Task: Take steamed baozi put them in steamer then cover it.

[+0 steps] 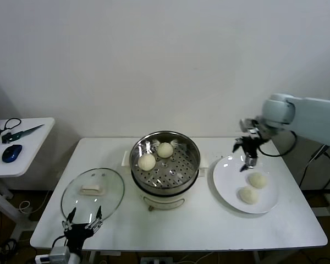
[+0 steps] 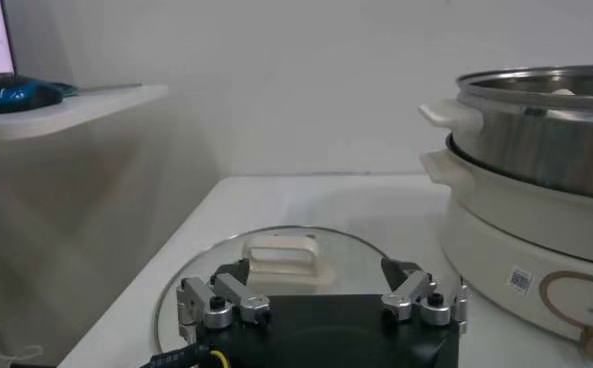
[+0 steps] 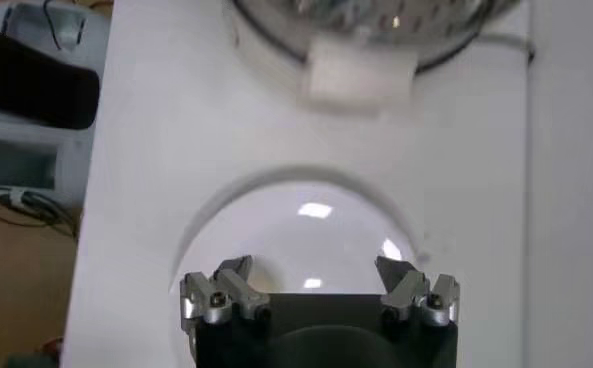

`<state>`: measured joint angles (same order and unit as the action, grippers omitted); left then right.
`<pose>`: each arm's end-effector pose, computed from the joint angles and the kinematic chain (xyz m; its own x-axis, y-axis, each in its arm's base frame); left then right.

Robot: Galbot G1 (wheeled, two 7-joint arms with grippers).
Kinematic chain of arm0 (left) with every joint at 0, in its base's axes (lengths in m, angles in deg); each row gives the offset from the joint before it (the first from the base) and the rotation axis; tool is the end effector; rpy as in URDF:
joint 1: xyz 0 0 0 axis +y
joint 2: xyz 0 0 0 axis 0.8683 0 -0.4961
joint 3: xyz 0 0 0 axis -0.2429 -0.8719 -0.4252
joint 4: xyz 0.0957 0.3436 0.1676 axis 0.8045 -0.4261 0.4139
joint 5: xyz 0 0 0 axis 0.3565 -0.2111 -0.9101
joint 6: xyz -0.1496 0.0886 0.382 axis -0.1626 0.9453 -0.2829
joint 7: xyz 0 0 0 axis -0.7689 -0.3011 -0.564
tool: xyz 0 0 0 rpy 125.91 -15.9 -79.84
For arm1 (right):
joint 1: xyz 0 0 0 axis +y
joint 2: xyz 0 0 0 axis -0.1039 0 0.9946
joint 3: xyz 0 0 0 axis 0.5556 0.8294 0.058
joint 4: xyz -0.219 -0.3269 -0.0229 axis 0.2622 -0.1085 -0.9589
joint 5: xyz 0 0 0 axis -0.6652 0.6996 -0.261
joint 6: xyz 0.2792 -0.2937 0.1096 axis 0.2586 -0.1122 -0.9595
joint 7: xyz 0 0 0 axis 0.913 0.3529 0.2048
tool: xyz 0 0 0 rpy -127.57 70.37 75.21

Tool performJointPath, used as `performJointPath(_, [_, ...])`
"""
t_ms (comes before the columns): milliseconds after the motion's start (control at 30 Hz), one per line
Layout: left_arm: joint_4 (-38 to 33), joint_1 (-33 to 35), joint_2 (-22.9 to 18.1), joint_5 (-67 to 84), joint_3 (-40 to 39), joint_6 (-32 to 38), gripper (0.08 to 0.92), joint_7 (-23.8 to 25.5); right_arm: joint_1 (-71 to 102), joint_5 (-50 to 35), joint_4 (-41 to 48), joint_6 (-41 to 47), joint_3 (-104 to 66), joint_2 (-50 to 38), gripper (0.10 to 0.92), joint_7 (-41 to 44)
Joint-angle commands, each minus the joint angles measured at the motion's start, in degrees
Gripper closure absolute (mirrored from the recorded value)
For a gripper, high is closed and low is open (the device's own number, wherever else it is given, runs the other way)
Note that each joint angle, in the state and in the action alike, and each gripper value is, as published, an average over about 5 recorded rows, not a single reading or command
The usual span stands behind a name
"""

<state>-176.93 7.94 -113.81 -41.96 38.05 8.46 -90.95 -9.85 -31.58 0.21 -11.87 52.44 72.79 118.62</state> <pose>0.1705 0.0757 -0.3900 -0.9319 -0.1206 0.3421 -0.1107 0.9927 0.0483 0.5940 -0.1783 -0.1136 -0.0985 -0.1284 0.9868 -0.9944 -0.0254 -0.1025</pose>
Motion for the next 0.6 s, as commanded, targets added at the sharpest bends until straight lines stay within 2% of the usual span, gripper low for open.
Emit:
performJointPath(33, [0.07, 0.00, 0.00, -0.03, 0.00, -0.05, 0.177, 0.01, 11.18, 10.25, -2.26, 0.24, -6.41, -11.25, 0.203, -0.12])
performJointPath(600, [0.50, 0.64, -0.45, -0.13, 0.17, 0.24, 0.177, -0.03, 28.97, 15.30, 5.44, 2.88, -20.52, -5.33, 0.203, -4.84])
